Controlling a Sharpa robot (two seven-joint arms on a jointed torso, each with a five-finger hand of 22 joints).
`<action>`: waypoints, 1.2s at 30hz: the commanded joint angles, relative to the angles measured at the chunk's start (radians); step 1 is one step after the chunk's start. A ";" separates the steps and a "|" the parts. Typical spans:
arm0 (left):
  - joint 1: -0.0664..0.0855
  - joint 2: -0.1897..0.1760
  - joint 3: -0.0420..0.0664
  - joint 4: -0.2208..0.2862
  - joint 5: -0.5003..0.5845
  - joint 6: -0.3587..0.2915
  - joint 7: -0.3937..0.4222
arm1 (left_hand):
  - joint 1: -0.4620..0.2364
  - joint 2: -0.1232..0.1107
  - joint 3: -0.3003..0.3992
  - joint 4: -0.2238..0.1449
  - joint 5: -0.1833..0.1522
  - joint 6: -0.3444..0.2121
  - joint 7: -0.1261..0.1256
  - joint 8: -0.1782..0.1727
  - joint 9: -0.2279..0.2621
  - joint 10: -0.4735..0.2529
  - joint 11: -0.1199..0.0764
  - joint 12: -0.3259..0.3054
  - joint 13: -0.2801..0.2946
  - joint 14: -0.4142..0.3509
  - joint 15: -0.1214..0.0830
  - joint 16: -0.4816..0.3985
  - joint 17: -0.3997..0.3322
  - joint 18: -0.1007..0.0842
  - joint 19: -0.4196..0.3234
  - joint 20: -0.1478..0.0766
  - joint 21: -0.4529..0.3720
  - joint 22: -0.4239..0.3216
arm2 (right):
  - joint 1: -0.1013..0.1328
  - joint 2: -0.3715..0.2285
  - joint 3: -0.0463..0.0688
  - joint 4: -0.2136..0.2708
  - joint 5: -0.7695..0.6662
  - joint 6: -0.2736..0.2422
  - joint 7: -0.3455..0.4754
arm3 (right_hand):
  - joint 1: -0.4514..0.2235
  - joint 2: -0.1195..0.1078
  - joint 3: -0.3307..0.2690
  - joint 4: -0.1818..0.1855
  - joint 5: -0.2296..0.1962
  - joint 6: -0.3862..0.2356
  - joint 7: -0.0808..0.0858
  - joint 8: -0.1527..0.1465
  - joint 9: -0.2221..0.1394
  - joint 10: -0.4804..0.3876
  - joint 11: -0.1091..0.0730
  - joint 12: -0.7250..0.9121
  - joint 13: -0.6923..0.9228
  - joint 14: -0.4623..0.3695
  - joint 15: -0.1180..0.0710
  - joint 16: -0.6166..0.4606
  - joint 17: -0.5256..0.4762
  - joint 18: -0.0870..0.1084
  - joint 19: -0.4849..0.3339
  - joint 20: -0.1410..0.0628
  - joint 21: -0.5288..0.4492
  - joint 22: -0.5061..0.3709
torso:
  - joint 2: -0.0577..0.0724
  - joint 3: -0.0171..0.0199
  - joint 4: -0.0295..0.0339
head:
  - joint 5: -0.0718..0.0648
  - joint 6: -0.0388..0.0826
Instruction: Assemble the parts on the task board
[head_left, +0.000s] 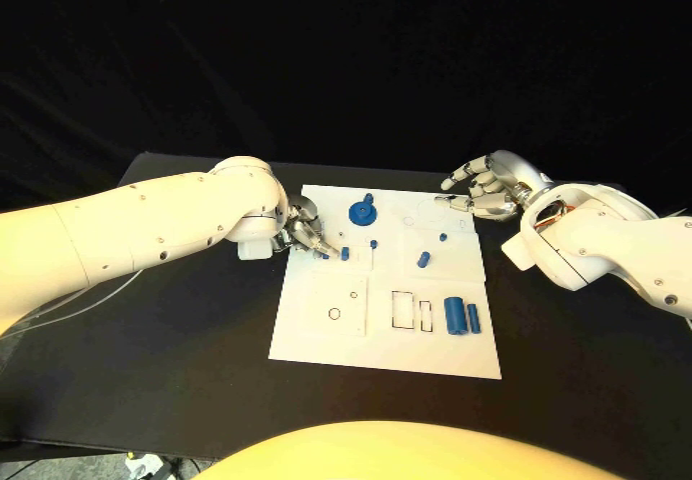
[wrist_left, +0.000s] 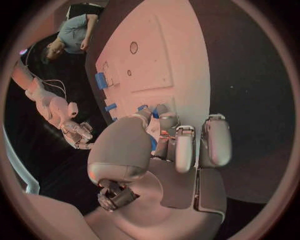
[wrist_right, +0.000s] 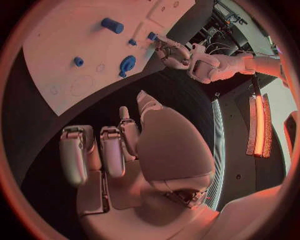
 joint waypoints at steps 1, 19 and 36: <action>-0.006 0.000 -0.003 0.003 -0.005 0.028 -0.002 | -0.014 -0.006 -0.012 0.001 0.003 0.007 0.003 0.000 0.002 0.005 -0.001 0.000 0.001 0.106 -0.004 0.003 0.264 -0.011 0.004 0.000 -0.004 0.000 | 0.000 0.000 0.000 0.001 -0.004 0.010 0.009 | -0.005 -0.001 0.006 -0.003 0.003 -0.005 0.001 0.001 0.001 0.005 -0.002 0.003 0.067 0.089 -0.007 -0.004 0.190 0.012 0.074 -0.006 -0.006 0.215 | 0.000 -0.0001 0.0001 | -0.001 0.000; -0.006 -0.021 0.019 0.024 0.015 -0.033 0.005 | -0.102 0.002 -0.106 0.003 0.002 0.009 0.001 0.007 0.010 0.004 -0.003 -0.002 -0.002 0.105 -0.005 0.001 0.261 -0.010 0.002 -0.002 -0.007 -0.003 | -0.001 0.002 0.000 -0.002 -0.003 0.009 0.011 | -0.005 -0.001 0.006 -0.003 0.003 -0.005 0.001 0.001 0.001 0.005 -0.002 0.003 0.067 0.089 -0.007 -0.004 0.190 0.012 0.074 -0.006 -0.006 0.215 | 0.000 0.0005 -0.0003 | -0.002 0.005; 0.003 -0.080 0.075 0.124 0.095 -0.262 0.235 | 0.174 0.044 -0.119 0.000 0.007 -0.198 0.106 -0.114 -0.117 -0.338 0.095 -0.200 -0.268 -0.169 0.080 -0.332 -0.144 0.103 -0.369 0.069 -0.435 -0.612 | -0.007 0.000 0.000 -0.010 0.007 -0.005 0.028 | -0.012 -0.006 0.019 -0.005 0.003 -0.018 0.000 0.026 0.000 0.002 -0.002 0.000 0.063 0.088 -0.007 -0.008 0.182 0.014 0.072 -0.007 -0.012 0.212 | -0.001 0.0004 0.0003 | -0.020 0.026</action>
